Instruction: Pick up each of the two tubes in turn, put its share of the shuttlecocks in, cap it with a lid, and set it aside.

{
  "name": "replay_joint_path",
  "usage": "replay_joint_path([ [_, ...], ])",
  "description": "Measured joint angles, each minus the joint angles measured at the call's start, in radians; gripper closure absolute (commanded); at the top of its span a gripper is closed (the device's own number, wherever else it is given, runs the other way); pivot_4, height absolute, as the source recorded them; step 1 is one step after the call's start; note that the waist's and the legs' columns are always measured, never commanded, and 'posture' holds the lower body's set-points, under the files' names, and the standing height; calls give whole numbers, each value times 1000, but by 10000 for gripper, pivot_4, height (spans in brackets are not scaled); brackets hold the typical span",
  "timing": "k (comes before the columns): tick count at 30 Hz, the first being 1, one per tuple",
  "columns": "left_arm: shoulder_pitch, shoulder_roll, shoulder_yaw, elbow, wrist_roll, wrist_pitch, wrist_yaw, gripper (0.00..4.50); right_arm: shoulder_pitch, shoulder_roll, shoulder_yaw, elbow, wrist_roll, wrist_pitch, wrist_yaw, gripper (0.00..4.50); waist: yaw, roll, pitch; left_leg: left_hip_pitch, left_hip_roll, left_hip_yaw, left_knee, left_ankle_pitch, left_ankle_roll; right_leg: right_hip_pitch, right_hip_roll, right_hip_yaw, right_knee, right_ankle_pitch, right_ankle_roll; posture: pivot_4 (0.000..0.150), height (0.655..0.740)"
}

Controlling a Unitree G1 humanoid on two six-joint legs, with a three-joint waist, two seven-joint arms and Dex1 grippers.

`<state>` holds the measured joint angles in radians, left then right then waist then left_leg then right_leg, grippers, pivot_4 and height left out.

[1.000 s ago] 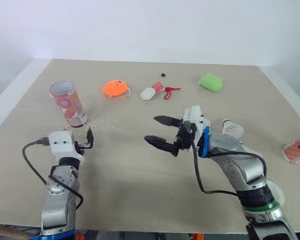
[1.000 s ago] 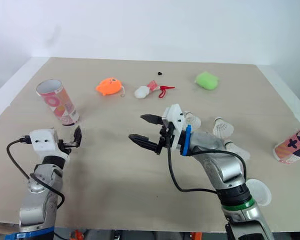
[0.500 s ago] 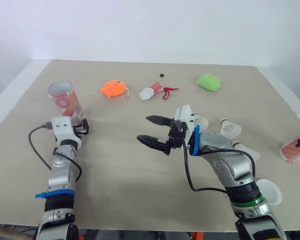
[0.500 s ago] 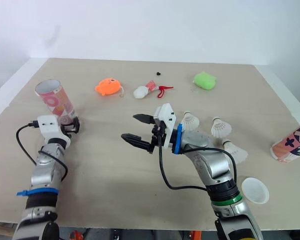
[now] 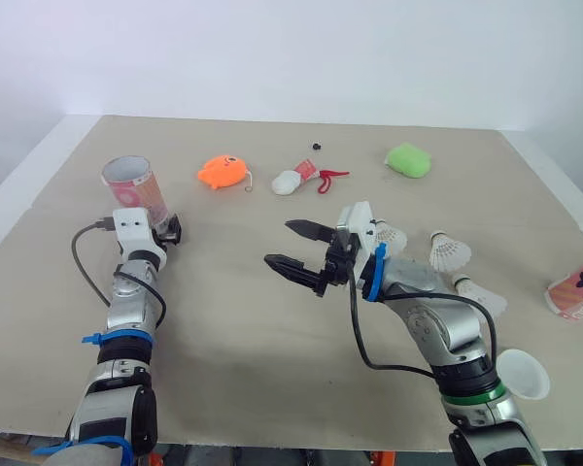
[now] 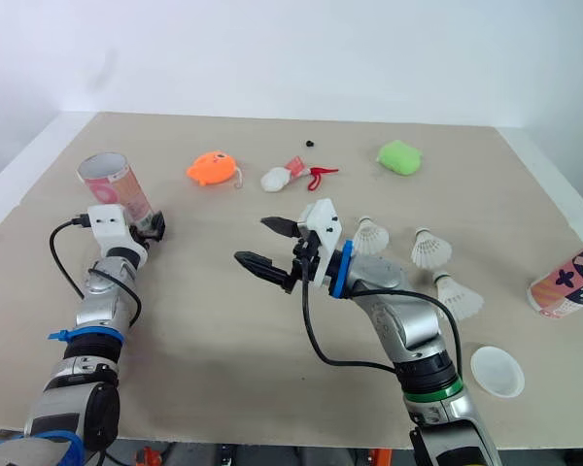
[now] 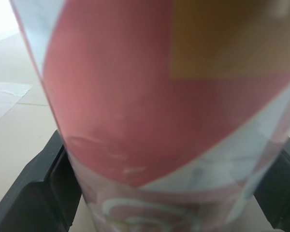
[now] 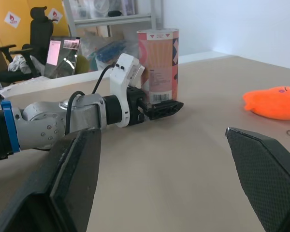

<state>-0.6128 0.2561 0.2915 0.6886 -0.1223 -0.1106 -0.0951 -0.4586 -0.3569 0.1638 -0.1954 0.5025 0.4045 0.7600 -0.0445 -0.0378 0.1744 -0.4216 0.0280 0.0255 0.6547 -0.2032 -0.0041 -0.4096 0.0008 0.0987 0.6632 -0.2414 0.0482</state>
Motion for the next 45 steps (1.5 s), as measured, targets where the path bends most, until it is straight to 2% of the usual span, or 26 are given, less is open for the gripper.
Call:
replay_joint_path([
  [1, 0, 0, 0, 1, 0, -1, 0, 6035, 0, 1, 0, 0, 0, 0, 0, 0, 0, 0, 0, 0, 0, 0, 0, 0, 0, 0, 0, 0, 0, 0, 0, 1500, 7400],
  [2, 0, 0, 0, 2, -4, -6, 1, 9920, 0, 1, 0, -1, -2, 1, -1, 0, 0, 0, 0, 0, 0, 0, 0, 0, 0, 0, 0, 0, 0, 0, 0, 1500, 7400],
  [9, 16, 2, -4, -12, -8, -14, -3, 9920, 15, 3, -8, -3, -15, 0, -9, 0, -1, 0, 0, 0, 0, 0, 0, 0, 0, 0, 0, 0, 0, 0, 0, 1500, 7400],
  [14, 89, 65, -61, -141, 6, 48, -77, 9920, 135, 14, -63, -36, -142, -120, -154, 0, -1, 0, 0, -3, -1, 0, -2, -1, -1, -3, -1, 0, 0, 0, 0, 1500, 7400],
  [15, 107, 114, -93, -216, 5, 97, -151, 9920, 207, 14, -88, -64, -216, -167, -227, 0, -1, 0, 0, -4, -1, 0, -2, -1, -1, -4, -1, 0, 0, 0, -1, 1500, 7400],
  [18, 108, 167, -120, -281, 4, 136, -223, 9920, 259, 16, -95, -91, -268, -189, -280, 0, 0, -1, 0, -11, -1, 0, -2, 1, -3, -12, -2, 0, 1, 3, -6, 1500, 7400],
  [19, 108, 226, -153, -336, 4, 164, -302, 9920, 307, 22, -99, -124, -304, -196, -321, 0, 0, -1, 0, -13, -1, 0, -2, 1, -4, -14, -1, 0, 1, 3, -6, 1500, 7400],
  [21, 72, 430, -237, -476, -15, 240, -603, 9920, 426, 77, -119, -165, -372, -152, -456, 0, -1, 0, -1, -14, 0, 1, -3, 1, -5, -17, -2, 0, 2, 3, -9, 1500, 7400],
  [22, 65, 452, -249, -495, -18, 245, -648, 9920, 428, 82, -121, -166, -382, -144, -473, 0, -2, 0, -1, -13, 0, 2, -3, 1, -5, -17, -2, 0, 2, 3, -9, 1500, 7400],
  [23, 63, 456, -253, -499, -19, 248, -660, 9920, 428, 84, -121, -166, -385, -141, -478, 0, -2, 0, -1, -12, 0, 2, -3, 1, -5, -17, -3, 0, 2, 3, -9, 1500, 7400],
  [26, 41, 582, -363, -576, -39, 324, -917, 9920, 398, 136, -117, -139, -450, -99, -569, 0, -10, 0, -1, -10, 1, 3, -2, 2, -5, -16, 0, 2, 3, 0, -6, 1500, 7400],
  [29, 33, 673, -456, -644, -44, 383, -1127, 9920, 316, 187, -122, -53, -492, -81, -650, 0, -13, 0, 0, -9, 3, 4, -2, 3, -3, -16, 2, 1, 3, -2, -12, 1500, 7400],
  [35, 30, 694, -546, -716, -3, 443, -1221, 9920, 200, 235, -145, 139, -506, -101, -716, 0, -12, 0, 0, -12, 3, 1, -3, 3, -3, -17, 7, 1, 4, -2, -9, 1500, 7400],
  [42, 36, 692, -578, -756, 34, 466, -1222, 9920, 55, 276, -224, 339, -467, -166, -761, 0, -16, 0, 0, -12, 4, 1, -3, 3, -3, -17, 8, 2, 5, -1, -10, 1500, 7400],
  [43, 46, 692, -577, -763, 41, 466, -1218, 10400, 26, 285, -236, 393, -467, -195, -766, 3999, -17, 0, 0, -10, 4, 1, -3, 3, -3, -16, 8, 2, 5, -1, -10, 1500, 7400],
  [44, 47, 692, -577, -765, 43, 466, -1217, 10400, 17, 286, -239, 405, -466, -199, -768, 3999, -18, 0, 0, -10, 4, 1, -3, 3, -3, -16, 8, 2, 5, -1, -9, 1500, 7400],
  [45, 48, 692, -577, -767, 44, 466, -1216, 10400, 14, 286, -240, 410, -466, -201, -768, 6171, -20, 0, 0, -10, 4, 1, -3, 3, -3, -16, 8, 2, 5, -1, -9, 1500, 7400],
])
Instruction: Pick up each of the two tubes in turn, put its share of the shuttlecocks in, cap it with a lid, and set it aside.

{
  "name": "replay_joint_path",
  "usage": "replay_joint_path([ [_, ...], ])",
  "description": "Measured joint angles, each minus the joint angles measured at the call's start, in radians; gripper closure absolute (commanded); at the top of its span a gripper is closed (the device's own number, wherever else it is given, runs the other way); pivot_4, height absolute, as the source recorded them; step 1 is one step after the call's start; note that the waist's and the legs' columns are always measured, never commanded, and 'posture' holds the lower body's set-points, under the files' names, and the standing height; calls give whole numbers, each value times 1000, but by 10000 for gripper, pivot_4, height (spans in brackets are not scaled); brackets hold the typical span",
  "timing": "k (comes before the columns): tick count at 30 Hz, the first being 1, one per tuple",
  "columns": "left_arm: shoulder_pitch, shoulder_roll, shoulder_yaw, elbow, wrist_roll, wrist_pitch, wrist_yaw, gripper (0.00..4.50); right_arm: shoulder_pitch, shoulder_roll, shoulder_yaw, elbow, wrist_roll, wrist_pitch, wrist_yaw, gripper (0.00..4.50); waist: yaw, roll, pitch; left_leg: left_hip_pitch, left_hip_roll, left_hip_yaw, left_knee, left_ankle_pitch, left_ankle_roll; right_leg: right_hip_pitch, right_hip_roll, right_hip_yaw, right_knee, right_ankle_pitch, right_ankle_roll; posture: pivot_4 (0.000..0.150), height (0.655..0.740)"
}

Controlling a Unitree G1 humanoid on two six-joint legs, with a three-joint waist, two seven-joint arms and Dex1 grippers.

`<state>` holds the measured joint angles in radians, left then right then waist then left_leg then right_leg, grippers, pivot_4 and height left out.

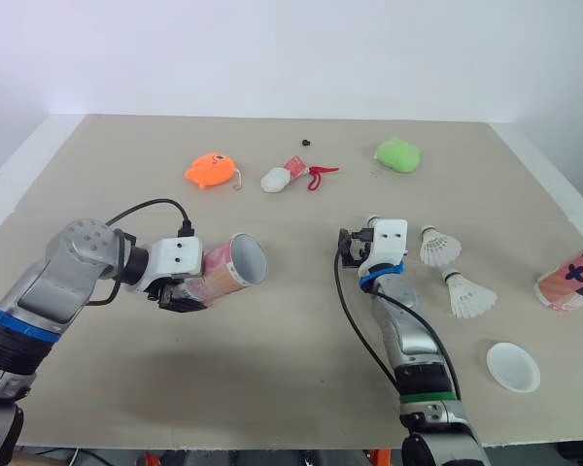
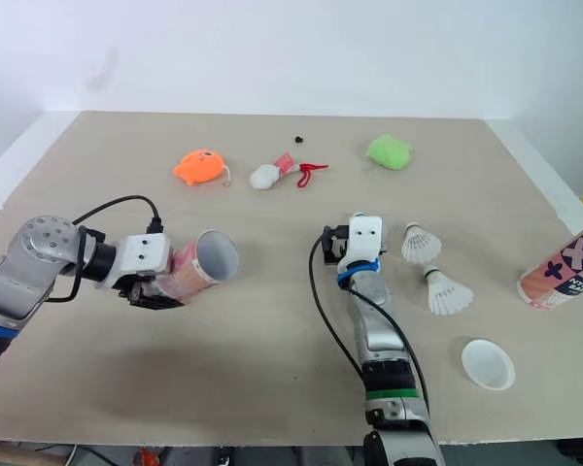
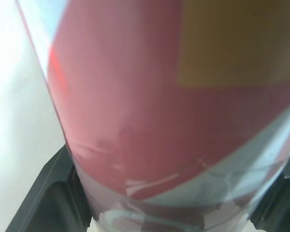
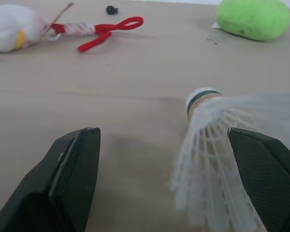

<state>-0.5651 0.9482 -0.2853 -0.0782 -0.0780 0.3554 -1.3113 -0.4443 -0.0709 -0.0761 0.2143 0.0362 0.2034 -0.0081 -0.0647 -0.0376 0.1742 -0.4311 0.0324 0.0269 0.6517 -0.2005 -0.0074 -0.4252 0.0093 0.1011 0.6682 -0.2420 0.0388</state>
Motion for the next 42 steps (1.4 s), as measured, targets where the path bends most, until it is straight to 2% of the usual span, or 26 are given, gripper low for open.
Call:
replay_joint_path([
  [1, 3, 0, 1, -3, 2, 0, 2, 10400, -10, 2, -3, 19, 0, -11, -3, 10022, -3, 0, 0, 0, 0, 0, 0, 0, 0, 0, 0, 0, 0, 0, 0, 1500, 7400],
  [2, 7, 0, 2, -7, 5, 2, 4, 10400, -20, 5, -5, 37, 0, -22, -10, 15905, -6, 0, 0, 1, 0, 0, 0, 0, 0, 1, 0, 0, 1, 0, 0, 1500, 7400],
  [3, 9, 0, 4, -11, 7, 3, 4, 10400, -26, 8, -7, 48, 0, -30, -15, 17521, -7, 0, 0, 1, 0, 0, 0, 0, 0, 1, 0, 0, 1, 0, 0, 1500, 7400],
  [5, 15, 0, 8, -14, 7, 4, 4, 10400, -31, 12, -10, 59, 1, -40, -17, 27707, -8, 0, 0, 1, 0, 0, 0, 0, 0, 1, 0, 1, 1, 0, 0, 1500, 7400],
  [6, 17, 0, 10, -16, 8, 5, 5, 10400, -33, 13, -11, 64, 2, -45, -17, 28830, -9, 0, 0, 1, 0, 0, 0, 0, 0, 1, 0, 1, 1, 0, 0, 1500, 7400],
  [8, 23, 0, 13, -21, 10, 5, 9, 10400, -34, 18, -15, 68, 5, -53, -18, 37286, -9, 0, 0, 1, 0, 0, 0, 0, 0, 1, 0, 1, 1, 0, 0, 1500, 7400],
  [9, 26, 0, 17, -22, 11, 11, 10, 10400, -34, 22, -15, 70, 10, -59, -17, 38107, -9, 0, 0, 1, 0, 0, 0, 0, 0, 1, 0, 1, 2, 0, 0, 1500, 7400],
  [11, 28, 0, 19, -22, 12, 13, 11, 10400, -33, 24, -16, 69, 26, -60, 0, 43224, -9, 0, 0, 2, 0, 0, 0, 0, 0, 1, 0, 1, 2, 0, 0, 1500, 7400],
  [14, 28, -2, 19, -22, 15, 13, 11, 10400, -29, 25, -10, 51, 59, -54, 52, 43224, -9, 0, 0, 2, 0, 0, 0, 0, 0, 1, 1, 2, 3, 0, 0, 1500, 7400],
  [17, 28, -10, 20, -21, 17, 14, 10, 10400, 12, -27, 55, -71, 157, 7, 265, 43224, -9, 2, 0, 2, 0, 0, 1, 0, 0, 1, 0, 2, 5, -2, 1, 1500, 7400],
  [19, 30, -22, 25, -22, 16, 15, 10, 10400, 40, -161, 143, -305, 320, 107, 540, 43224, -7, 6, 2, 2, -1, -1, 2, 0, 0, 1, -2, 2, 6, -4, 4, 1500, 7400],
  [22, 32, -27, 26, -19, 18, 18, 11, 10400, 19, -294, 160, -514, 482, 233, 732, 43224, -7, 6, 1, 3, -2, -1, 2, 0, 1, 4, -3, 1, 6, -4, 5, 1500, 7400],
  [24, 32, -31, 26, -15, 20, 23, 11, 10400, -13, -375, 179, -568, 522, 298, 809, 43224, -7, 5, 1, 7, -2, -1, 3, 0, 1, 6, -3, 2, 7, -4, 5, 1500, 7400],
  [28, 29, -38, 26, -9, 26, 36, 9, 10400, -56, -428, 263, -581, 502, 339, 880, 43224, -7, 5, 1, 9, -2, 0, 3, 0, 1, 7, -3, 1, 8, -4, 2, 1500, 7400],
  [31, 27, -42, 26, -9, 28, 41, 7, 10400, -88, -427, 312, -575, 450, 326, 886, 43224, -7, 5, 1, 9, -2, 0, 3, 0, 1, 7, -3, 1, 9, -5, 3, 1500, 7400],
  [32, 26, -49, 26, -9, 29, 44, 8, 10400, -109, -425, 356, -556, 392, 295, 891, 43224, -4, 5, 1, 9, -2, 0, 3, 0, 1, 7, -3, 1, 9, -5, 3, 1500, 7400],
  [39, 26, -59, 28, -11, 31, 44, 11, 10400, -115, -383, 391, -538, 353, 276, 900, 43224, 5, 5, 1, 8, -3, 0, 3, 0, 1, 7, -4, 1, 9, -5, 4, 1500, 7400],
  [41, 26, -59, 28, -13, 31, 44, 11, 10400, -114, -380, 391, -542, 355, 284, 899, 37546, 7, 5, 1, 8, -3, 0, 3, 0, 1, 7, -4, 1, 10, -5, 4, 1500, 7400],
  [42, 27, -58, 28, -13, 32, 44, 10, 10400, -114, -380, 390, -544, 357, 286, 899, 36117, 8, 5, 1, 8, -3, 0, 3, 0, 1, 7, -4, 1, 10, -5, 4, 1500, 7400],
])
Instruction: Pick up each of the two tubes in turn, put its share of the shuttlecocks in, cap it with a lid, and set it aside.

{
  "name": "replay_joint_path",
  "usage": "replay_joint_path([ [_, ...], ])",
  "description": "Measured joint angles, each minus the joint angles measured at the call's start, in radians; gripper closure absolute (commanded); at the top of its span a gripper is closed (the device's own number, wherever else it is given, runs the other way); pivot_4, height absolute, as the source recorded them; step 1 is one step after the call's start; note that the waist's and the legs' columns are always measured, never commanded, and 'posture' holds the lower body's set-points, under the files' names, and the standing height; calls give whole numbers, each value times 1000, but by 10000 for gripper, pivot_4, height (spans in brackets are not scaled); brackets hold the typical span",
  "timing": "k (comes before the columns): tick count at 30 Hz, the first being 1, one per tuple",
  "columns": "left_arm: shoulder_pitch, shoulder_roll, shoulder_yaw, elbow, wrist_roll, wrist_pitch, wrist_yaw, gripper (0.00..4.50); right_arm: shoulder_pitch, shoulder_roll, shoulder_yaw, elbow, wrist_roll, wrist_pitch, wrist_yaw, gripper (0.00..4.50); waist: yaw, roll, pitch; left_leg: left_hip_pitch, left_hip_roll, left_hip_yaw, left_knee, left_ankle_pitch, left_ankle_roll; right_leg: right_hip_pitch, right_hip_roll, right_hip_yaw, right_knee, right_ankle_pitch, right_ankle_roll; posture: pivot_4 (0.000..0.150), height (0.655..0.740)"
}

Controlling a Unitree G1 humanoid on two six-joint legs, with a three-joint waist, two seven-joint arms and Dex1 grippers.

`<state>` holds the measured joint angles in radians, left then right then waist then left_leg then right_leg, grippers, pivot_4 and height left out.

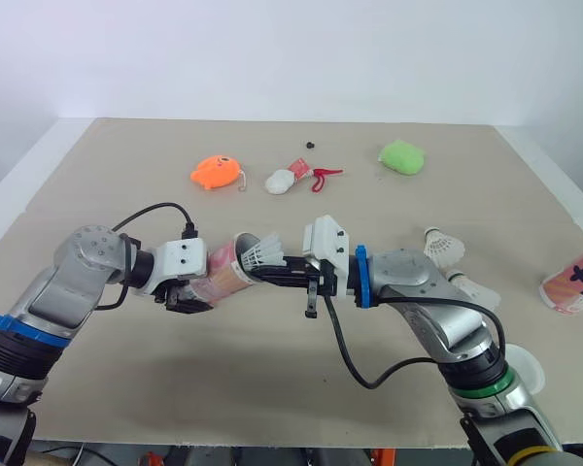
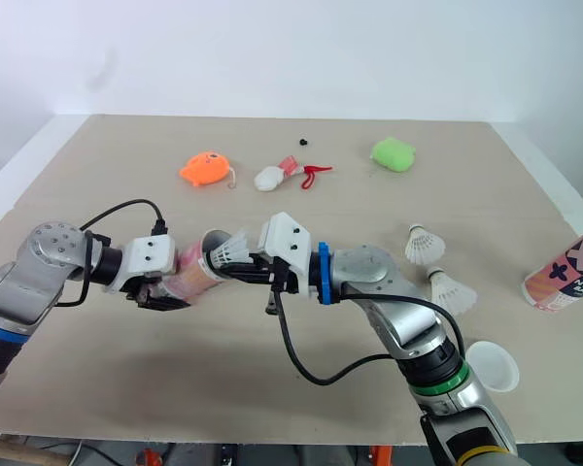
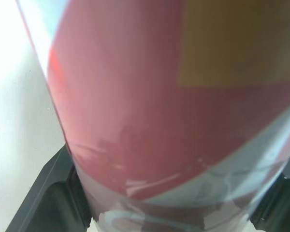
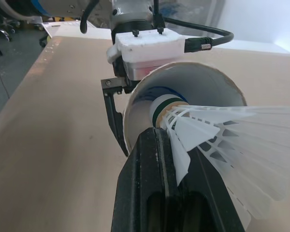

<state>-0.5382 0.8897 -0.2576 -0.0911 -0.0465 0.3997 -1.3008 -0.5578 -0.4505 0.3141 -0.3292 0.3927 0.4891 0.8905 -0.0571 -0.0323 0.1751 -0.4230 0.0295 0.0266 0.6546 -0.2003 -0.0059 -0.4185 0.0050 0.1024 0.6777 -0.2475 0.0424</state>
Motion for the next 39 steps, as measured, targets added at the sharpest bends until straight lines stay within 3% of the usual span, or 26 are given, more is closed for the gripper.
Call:
replay_joint_path([
  [1, 0, 0, 0, 0, 0, 0, 0, 10400, 0, 0, -1, -1, 1, 1, 0, 36117, 0, 0, 0, 0, 0, 0, 0, 0, 0, 0, 0, 0, 0, 0, 0, 1500, 7400],
  [2, 2, 0, 0, -3, 2, -1, 0, 10400, 1, 5, -12, -3, 10, 12, -4, 28889, 4, 0, 0, 0, 0, 0, 0, 0, 0, 0, 0, 0, 0, 0, 0, 1500, 7400],
  [5, 2, 0, 0, -7, 6, -4, -1, 10400, 30, 37, -68, -56, 96, 59, -32, 25730, 8, 0, 0, 0, 0, 0, 0, 0, 0, 0, 0, 0, 0, 0, -1, 1500, 7400],
  [6, -1, -1, -4, -9, 7, -5, -1, 10400, 59, 41, -126, -99, 145, 88, -64, 16529, 9, 0, 0, 0, 0, 0, 0, 0, 0, 0, 0, -1, 0, -1, -1, 1500, 7400],
  [7, -1, -1, -4, -10, 7, -5, -1, 10400, 64, 41, -131, -103, 149, 90, -67, 16529, 9, 0, 0, 0, 0, -1, 0, 0, 0, 0, 0, -1, 0, -1, -1, 1500, 7400],
  [9, 3, -1, -2, -10, 7, -5, -1, 10400, 89, 36, -165, -117, 167, 100, -81, 9930, 10, 0, 0, 0, 0, -1, 0, 0, 0, 0, 0, -1, 0, -1, -1, 1500, 7400],
  [13, 1, -3, -3, -9, 7, -5, -5, 10400, 192, 29, -267, -140, 180, 113, -166, 1024, 10, -1, 0, 0, 0, 0, 0, 0, 0, 0, -1, 0, 0, -1, -1, 1500, 7400],
  [15, -1, -4, -5, -5, 10, -11, -7, 10400, 299, 67, -367, -135, -11, -25, -369, 1024, 10, 0, -1, 0, 0, 0, 0, 0, 0, -1, 0, -1, 1, -1, -1, 1500, 7400],
  [18, -9, -8, -12, 3, 11, -13, -12, 10400, 365, 127, -465, -142, -94, -116, -499, 1024, 12, -1, -2, 0, 0, 0, -1, 0, 0, -1, 0, 0, 2, -2, -1, 1500, 7400],
  [19, -16, -13, -19, 12, 13, -29, -23, 10400, 555, 178, -520, -189, -189, -223, -610, 1024, 17, 0, -4, 0, -1, -1, -2, -1, -1, -1, -1, -2, 2, -5, -1, 1500, 7400],
  [23, -25, -13, -27, 34, 20, -35, -42, 10400, 788, 249, -526, -246, -251, -299, -676, 1024, 11, 8, -9, 0, -2, 0, -2, -2, -1, -1, -2, 1, 3, -6, 0, 1500, 7400],
  [28, -31, -20, -36, 53, 31, -51, -42, 10400, 955, 305, -541, -328, -295, -365, -729, 1024, 10, 9, -11, 5, -1, 0, -1, -1, 0, 2, -3, 2, 3, -6, -4, 1500, 7400],
  [33, -37, -33, -42, 69, 41, -54, -44, 10400, 993, 344, -552, -330, -319, -350, -786, 1024, 10, 8, -12, 13, -2, 2, -1, -2, 0, 8, -8, 2, 2, -7, -5, 1500, 7400],
  [39, -44, -52, -43, 73, 47, -59, -53, 10400, 878, 357, -549, -273, -297, -172, -824, 1024, 12, 8, -12, 14, -3, 3, -2, -2, 0, 10, -11, 2, -2, -7, -4, 1500, 7400],
])
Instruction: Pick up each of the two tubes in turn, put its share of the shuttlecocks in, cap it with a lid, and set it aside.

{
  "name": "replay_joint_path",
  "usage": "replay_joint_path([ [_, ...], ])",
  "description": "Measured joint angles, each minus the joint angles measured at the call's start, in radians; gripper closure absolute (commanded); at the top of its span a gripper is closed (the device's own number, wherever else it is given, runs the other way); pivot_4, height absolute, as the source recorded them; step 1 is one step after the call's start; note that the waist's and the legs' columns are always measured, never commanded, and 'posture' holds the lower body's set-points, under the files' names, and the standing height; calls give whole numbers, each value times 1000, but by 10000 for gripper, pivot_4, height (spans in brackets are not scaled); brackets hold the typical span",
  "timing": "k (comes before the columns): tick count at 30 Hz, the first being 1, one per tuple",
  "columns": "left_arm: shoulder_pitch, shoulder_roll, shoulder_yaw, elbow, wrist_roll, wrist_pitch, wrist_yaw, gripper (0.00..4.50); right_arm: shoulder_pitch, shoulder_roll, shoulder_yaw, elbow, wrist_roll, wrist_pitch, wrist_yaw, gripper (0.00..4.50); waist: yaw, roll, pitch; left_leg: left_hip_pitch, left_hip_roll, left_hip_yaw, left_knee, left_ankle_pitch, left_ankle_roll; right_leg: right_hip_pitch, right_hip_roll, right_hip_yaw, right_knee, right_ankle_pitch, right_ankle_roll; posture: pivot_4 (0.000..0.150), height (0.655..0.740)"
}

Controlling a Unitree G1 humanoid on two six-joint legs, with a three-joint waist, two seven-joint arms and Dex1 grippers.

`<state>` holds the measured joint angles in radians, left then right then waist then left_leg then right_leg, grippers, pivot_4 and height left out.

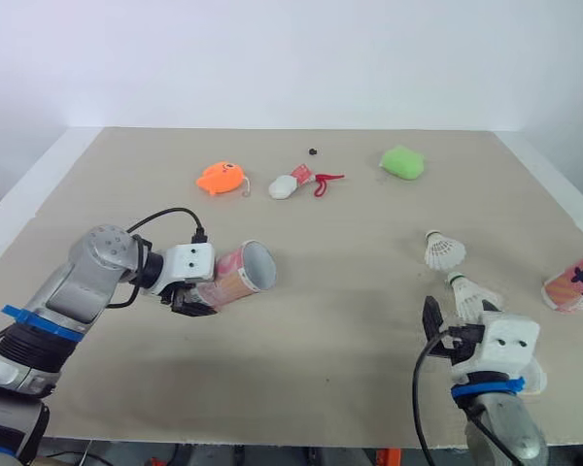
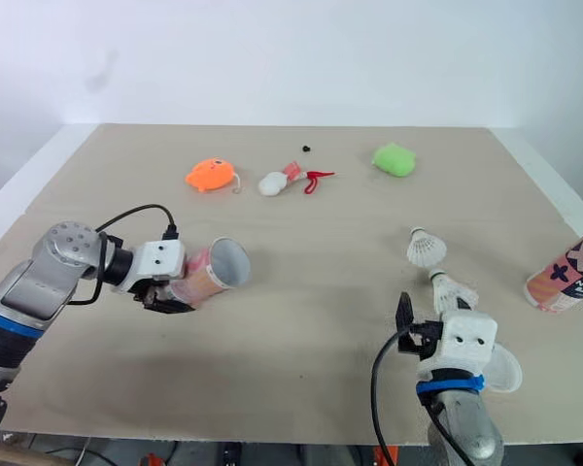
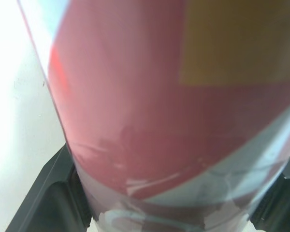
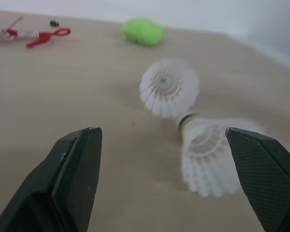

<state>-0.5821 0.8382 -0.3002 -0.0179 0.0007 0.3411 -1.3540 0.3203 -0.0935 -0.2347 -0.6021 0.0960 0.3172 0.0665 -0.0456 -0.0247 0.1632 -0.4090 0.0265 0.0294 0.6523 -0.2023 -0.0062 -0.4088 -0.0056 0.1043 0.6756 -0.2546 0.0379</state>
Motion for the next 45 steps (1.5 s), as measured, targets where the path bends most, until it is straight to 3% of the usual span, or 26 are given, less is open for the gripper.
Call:
replay_joint_path([
  [7, 0, -4, 3, -4, -2, 1, -3, 10400, -150, -1, -54, 43, 64, 175, -51, 1024, 3, 0, 0, -1, -3, -2, -3, 0, 1, 0, 0, 0, 0, -3, 3, 1500, 7400],
  [8, 4, -3, 7, -8, -2, 10, 0, 10400, -182, -1, -64, 62, 74, 193, -54, 3245, 2, 0, 0, 0, -3, -2, -3, 0, 1, 1, 0, 0, 0, -3, 3, 1500, 7400],
  [12, 19, -3, 15, -26, -3, 18, 13, 10400, -244, -8, -81, 119, 88, 210, -57, 15947, 1, 0, 0, 0, -4, -2, -3, 0, 1, 1, 0, 0, 0, -3, 3, 1500, 7400],
  [14, 25, -2, 20, -35, -4, 30, 16, 10400, -276, -10, -89, 138, 94, 218, -71, 26100, 1, 0, 0, 0, -4, -2, -3, 0, 1, 1, 0, 0, 0, -3, 4, 1500, 7400],
  [15, 26, -2, 21, -40, -3, 33, 17, 10400, -284, -14, -91, 139, 94, 223, -74, 29162, 1, 0, 0, -1, -4, -2, -4, 0, 1, 1, 0, 1, 0, -3, 4, 1500, 7400],
  [16, 26, -2, 21, -40, -3, 33, 17, 10400, -284, -14, -91, 139, 94, 223, -74, 29162, 1, 0, 0, -1, -4, -2, -4, 0, 1, 1, 0, 0, 0, -3, 4, 1500, 7400],
  [17, 28, -1, 23, -44, -4, 37, 18, 10400, -287, -17, -92, 139, 94, 229, -79, 37100, 1, 0, 0, -1, -4, -2, -4, 0, 1, 1, 0, 0, 0, -3, 4, 1500, 7400],
  [18, 30, -1, 24, -47, -4, 38, 18, 10400, -286, -17, -92, 139, 93, 234, -88, 38803, 1, 0, 0, -1, -4, -3, -5, 0, 1, 1, 0, 1, 0, -3, 4, 1500, 7400],
  [19, 32, -1, 25, -49, -4, 39, 19, 10400, -284, -17, -93, 139, 93, 238, -93, 44138, 1, 0, 0, 0, -4, -2, -6, 0, 1, 1, 0, 1, -1, -3, 4, 1500, 7400],
  [26, 43, 5, 32, -68, -9, 52, 18, 10400, -200, -15, -126, 62, 110, 213, -94, 44724, 1, 1, 0, 0, -5, -3, -12, 0, 1, 1, 0, 1, -5, -4, 4, 1500, 7400],
  [31, 41, 2, 32, -65, -8, 51, 14, 10400, -117, -49, -87, -65, 187, 43, 72, 44724, 0, 1, -1, 0, -5, -3, -13, 0, 1, 2, 0, 0, -8, -3, 5, 1500, 7400],
  [37, 25, -7, 22, -44, -6, 48, 14, 10400, -210, -272, 117, -128, 357, 85, 390, 44724, 1, -2, 0, 1, -5, -3, -12, 1, 3, 4, 0, 0, -10, -1, 6, 1500, 7400],
  [39, 20, -7, 20, -41, -4, 49, 12, 10400, -315, -340, 184, -118, 400, 137, 471, 44724, 0, -2, 0, 1, -5, -2, -12, 1, 3, 4, -1, 1, -10, -1, 6, 1500, 7400],
  [45, 20, -9, 20, -49, -6, 53, 12, 10400, -548, -410, 318, -46, 394, 182, 575, 44724, 5, -5, -1, -1, -6, -3, -12, 1, 3, 3, -1, -2, -10, -2, 5, 1500, 7400],
])
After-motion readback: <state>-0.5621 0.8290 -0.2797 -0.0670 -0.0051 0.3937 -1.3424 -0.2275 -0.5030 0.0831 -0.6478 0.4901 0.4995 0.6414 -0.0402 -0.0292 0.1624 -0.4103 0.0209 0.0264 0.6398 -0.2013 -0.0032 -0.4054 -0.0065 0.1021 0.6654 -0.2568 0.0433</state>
